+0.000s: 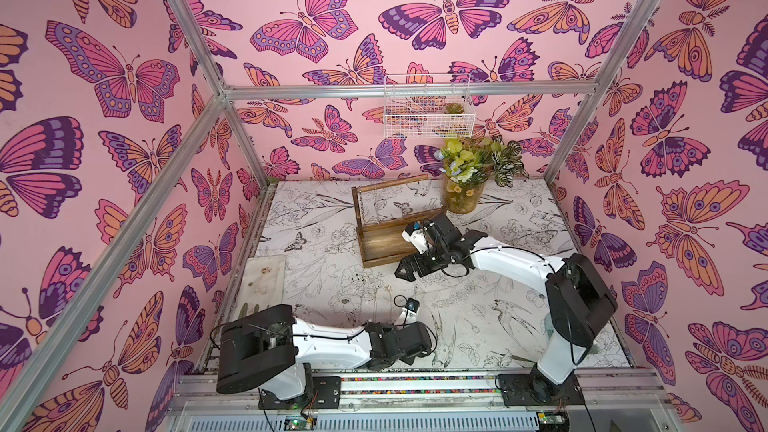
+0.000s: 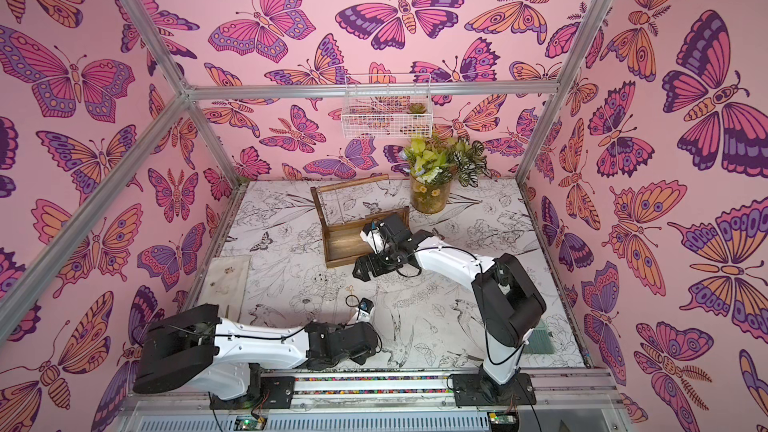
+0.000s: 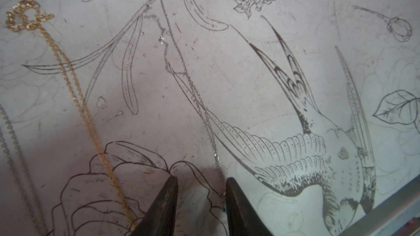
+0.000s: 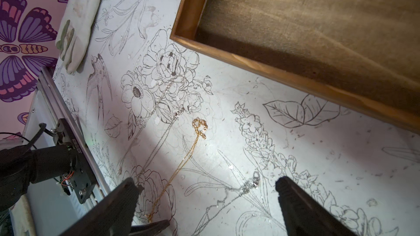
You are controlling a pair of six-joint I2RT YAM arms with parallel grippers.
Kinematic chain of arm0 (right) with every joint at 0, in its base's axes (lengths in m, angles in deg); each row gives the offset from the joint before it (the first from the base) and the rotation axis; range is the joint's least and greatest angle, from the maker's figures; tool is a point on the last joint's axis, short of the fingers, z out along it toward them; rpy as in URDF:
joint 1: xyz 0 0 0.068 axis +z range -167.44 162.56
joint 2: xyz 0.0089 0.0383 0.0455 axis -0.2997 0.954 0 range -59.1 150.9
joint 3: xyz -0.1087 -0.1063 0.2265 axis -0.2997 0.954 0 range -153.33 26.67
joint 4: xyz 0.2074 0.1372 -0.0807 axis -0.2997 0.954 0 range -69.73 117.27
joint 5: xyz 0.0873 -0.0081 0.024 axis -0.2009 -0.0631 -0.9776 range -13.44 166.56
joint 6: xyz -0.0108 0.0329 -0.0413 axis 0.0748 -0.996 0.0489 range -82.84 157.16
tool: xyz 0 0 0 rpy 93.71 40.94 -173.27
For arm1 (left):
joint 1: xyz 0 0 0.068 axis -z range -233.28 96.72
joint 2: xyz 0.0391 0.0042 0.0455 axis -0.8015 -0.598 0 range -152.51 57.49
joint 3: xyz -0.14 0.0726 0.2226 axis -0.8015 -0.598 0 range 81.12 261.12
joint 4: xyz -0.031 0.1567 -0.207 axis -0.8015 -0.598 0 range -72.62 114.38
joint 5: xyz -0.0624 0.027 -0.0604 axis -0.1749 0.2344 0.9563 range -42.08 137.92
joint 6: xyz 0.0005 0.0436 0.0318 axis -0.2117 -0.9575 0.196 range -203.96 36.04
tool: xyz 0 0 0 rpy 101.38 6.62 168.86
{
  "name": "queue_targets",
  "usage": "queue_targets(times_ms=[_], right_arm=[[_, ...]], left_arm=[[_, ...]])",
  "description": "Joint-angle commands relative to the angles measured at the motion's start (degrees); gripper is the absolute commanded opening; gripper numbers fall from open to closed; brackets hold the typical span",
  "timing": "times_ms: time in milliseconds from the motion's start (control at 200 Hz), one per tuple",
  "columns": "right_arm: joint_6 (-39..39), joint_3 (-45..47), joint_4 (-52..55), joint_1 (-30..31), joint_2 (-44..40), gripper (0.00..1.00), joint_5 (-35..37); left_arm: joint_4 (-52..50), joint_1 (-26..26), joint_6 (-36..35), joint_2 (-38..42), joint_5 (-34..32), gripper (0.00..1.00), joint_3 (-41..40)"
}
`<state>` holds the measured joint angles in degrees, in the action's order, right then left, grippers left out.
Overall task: Take the necklace off the jewelry display stand
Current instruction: Place the necklace at the center of the board.
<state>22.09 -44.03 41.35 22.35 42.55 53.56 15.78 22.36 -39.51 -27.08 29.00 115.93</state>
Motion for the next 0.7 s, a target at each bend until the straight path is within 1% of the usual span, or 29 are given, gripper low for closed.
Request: queue_targets(times_ms=[0, 220, 305, 466, 551, 691], right_arm=[[1.75, -2.31, 2.79, -0.41, 1.68, 0.99, 0.21], [1.80, -4.03, 2.91, -0.57, 2.26, 0.99, 0.06], [1.63, -4.87, 3.25, -0.68, 2.20, 0.99, 0.24], [0.79, -6.19, 3.53, -1.19, 1.20, 0.99, 0.33], [0.34, -7.03, 3.65, -1.45, 0.70, 0.99, 0.51], [-0.18, -7.96, 4.02, -1.86, 0.28, 0.99, 0.83]], left_arm=[[-1.46, 0.48, 0.73, -1.42, 1.69, 0.38, 0.00], [-2.79, 0.57, 0.55, 0.16, 0.59, 0.38, 0.14], [-3.97, 0.57, 0.38, 1.68, -0.64, 0.41, 0.43], [-6.33, 0.57, -0.14, 4.93, -3.03, 0.50, 1.00], [-7.42, 0.57, -1.02, 6.76, -4.33, 0.56, 1.43], [-9.71, 0.57, -2.83, 9.23, -5.36, 0.63, 2.91]])
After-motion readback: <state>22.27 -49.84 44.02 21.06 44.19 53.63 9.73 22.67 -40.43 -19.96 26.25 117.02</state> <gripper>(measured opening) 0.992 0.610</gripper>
